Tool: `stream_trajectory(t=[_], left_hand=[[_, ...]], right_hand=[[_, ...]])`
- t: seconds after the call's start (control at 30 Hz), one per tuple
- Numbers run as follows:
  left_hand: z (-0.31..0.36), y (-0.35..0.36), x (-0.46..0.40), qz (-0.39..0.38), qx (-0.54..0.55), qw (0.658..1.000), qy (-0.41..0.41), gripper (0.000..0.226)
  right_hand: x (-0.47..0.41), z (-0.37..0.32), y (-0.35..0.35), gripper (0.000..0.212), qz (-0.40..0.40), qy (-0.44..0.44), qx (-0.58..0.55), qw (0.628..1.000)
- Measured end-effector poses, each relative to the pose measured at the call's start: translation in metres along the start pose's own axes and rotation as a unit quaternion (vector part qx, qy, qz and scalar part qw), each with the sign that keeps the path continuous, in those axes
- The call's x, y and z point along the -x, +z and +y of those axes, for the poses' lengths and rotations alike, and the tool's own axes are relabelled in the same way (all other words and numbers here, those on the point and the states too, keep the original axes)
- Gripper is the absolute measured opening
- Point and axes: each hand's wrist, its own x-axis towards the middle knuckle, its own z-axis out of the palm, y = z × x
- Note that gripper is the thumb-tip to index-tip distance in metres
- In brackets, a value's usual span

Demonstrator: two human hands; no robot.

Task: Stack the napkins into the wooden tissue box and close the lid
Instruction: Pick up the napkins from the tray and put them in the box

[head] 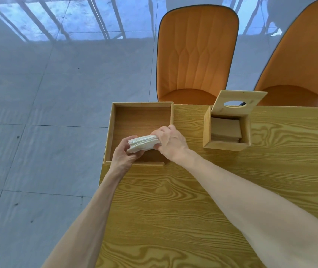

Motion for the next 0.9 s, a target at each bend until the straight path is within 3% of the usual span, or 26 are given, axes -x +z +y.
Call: stream_trajectory(t=[0.27, 0.53, 0.9], left_hand=[[0.014, 0.004, 0.003, 0.01, -0.007, 1.0, 0.024, 0.027], [0.053, 0.026, 0.014, -0.025, 0.011, 0.997, 0.068, 0.03], [0.112, 0.112, 0.032, -0.091, 0.01, 0.992, 0.084, 0.028]], right_hand=[[0.015, 0.008, -0.016, 0.02, 0.054, 0.014, -0.1, 0.993], [0.052, 0.036, -0.055, 0.03, 0.104, 0.033, -0.182, 0.977], [0.122, 0.102, -0.109, 0.036, 0.16, 0.162, -0.288, 0.93]])
